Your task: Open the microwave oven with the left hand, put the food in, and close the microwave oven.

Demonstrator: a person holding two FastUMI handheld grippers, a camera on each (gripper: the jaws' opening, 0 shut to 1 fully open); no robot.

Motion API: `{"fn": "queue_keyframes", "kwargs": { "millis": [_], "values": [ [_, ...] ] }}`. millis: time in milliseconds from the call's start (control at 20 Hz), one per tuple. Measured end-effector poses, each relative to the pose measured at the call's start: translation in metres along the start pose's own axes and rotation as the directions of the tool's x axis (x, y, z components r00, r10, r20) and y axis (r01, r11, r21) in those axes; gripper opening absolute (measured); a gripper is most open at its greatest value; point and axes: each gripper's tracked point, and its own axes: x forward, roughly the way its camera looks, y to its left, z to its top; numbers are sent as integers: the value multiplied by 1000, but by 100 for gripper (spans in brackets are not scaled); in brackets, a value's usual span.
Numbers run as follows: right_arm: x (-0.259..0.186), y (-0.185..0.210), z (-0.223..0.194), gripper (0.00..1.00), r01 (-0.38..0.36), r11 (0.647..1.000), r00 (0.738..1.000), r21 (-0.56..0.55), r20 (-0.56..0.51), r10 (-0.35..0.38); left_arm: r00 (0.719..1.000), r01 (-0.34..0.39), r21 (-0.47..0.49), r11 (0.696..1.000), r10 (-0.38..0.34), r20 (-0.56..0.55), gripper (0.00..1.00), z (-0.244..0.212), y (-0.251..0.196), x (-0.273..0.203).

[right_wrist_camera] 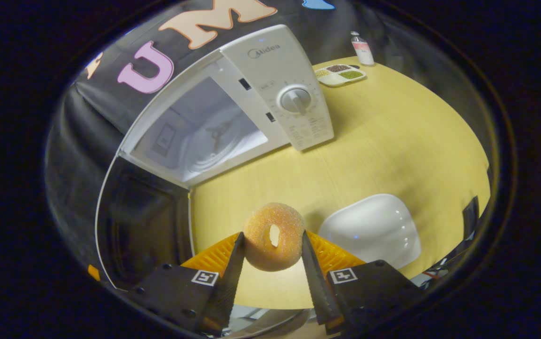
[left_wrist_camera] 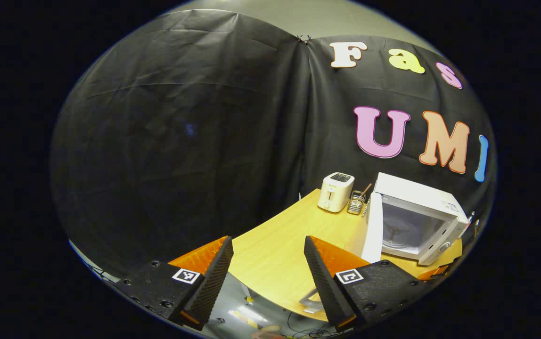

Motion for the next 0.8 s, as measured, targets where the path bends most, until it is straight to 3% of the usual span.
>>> {"fn": "queue_keyframes", "kwargs": {
  "millis": [250, 300, 450, 800],
  "values": [
    [22, 65, 21, 64, -68, 997, 987, 48, 152, 60, 992, 116, 36, 993, -114, -51, 89, -7, -10, 42],
    [29, 78, 27, 65, -82, 995, 980, 56, 185, 70, 989, 138, 47, 989, -136, -58, 85, -9, -12, 50],
    [50, 111, 45, 64, -115, 990, 956, 83, 278, 88, 978, 198, 58, 979, -192, -85, 89, -14, -22, 73],
    [106, 140, 89, 64, -116, 974, 894, 195, 448, 16, 941, 307, 54, 950, -295, -166, 89, -36, -33, 103]
  ]
}}
